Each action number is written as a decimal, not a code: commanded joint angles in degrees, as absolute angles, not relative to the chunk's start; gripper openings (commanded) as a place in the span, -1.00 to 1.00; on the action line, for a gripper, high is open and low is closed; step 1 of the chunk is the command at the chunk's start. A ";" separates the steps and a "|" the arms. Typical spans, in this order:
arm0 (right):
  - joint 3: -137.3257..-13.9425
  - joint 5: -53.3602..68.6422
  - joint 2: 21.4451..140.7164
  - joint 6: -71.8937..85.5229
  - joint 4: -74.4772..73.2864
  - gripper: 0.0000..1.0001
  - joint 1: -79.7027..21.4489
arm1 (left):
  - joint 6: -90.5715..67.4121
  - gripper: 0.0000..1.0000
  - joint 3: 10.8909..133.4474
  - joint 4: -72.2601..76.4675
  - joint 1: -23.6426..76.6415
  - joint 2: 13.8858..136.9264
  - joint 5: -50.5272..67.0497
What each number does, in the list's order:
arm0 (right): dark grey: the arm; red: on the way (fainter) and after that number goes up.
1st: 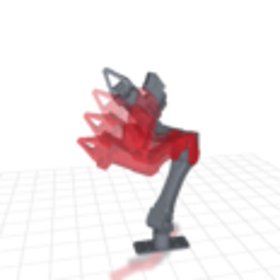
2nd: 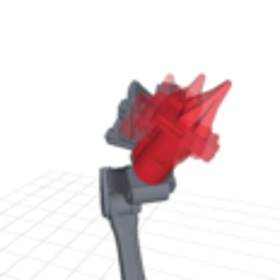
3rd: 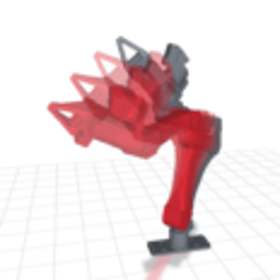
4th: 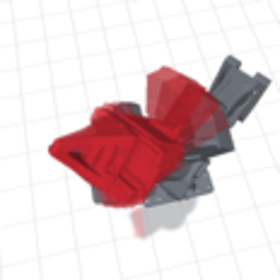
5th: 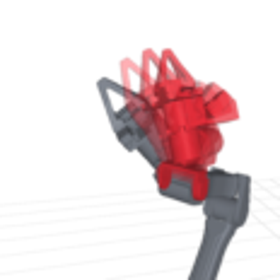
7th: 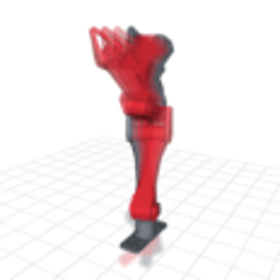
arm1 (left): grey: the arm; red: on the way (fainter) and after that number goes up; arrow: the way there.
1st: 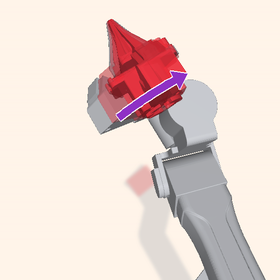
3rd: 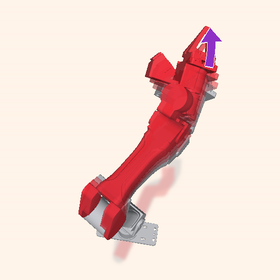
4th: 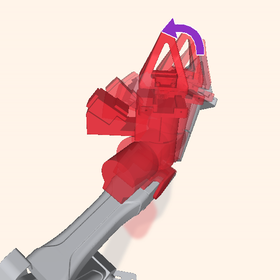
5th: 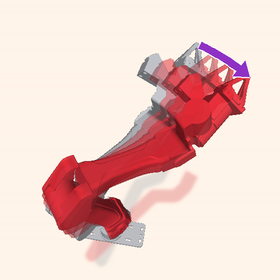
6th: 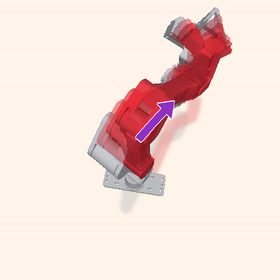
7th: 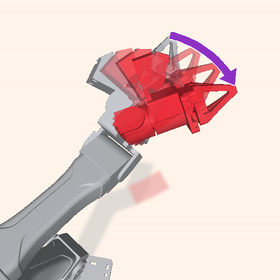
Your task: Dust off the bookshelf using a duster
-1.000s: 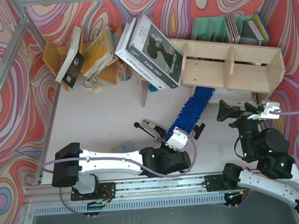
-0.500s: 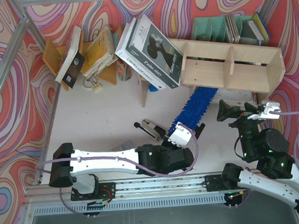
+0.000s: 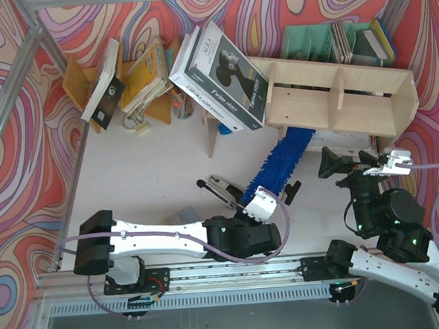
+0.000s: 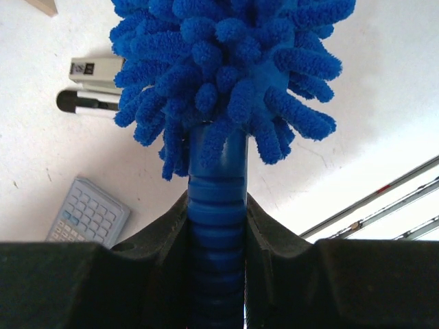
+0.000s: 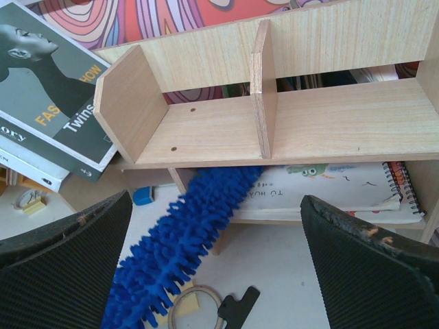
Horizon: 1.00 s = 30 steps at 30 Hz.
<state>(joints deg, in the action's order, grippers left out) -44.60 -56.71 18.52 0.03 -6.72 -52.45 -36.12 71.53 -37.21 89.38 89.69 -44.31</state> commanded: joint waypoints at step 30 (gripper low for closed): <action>-44.27 -56.38 19.38 -1.59 -4.45 0.97 -52.38 | -13.37 -1.00 66.66 -19.72 94.77 92.99 -31.14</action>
<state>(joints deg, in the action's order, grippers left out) -44.60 -56.69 19.16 -0.64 -6.68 -52.45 -15.05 66.15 -22.09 94.87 92.40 -32.25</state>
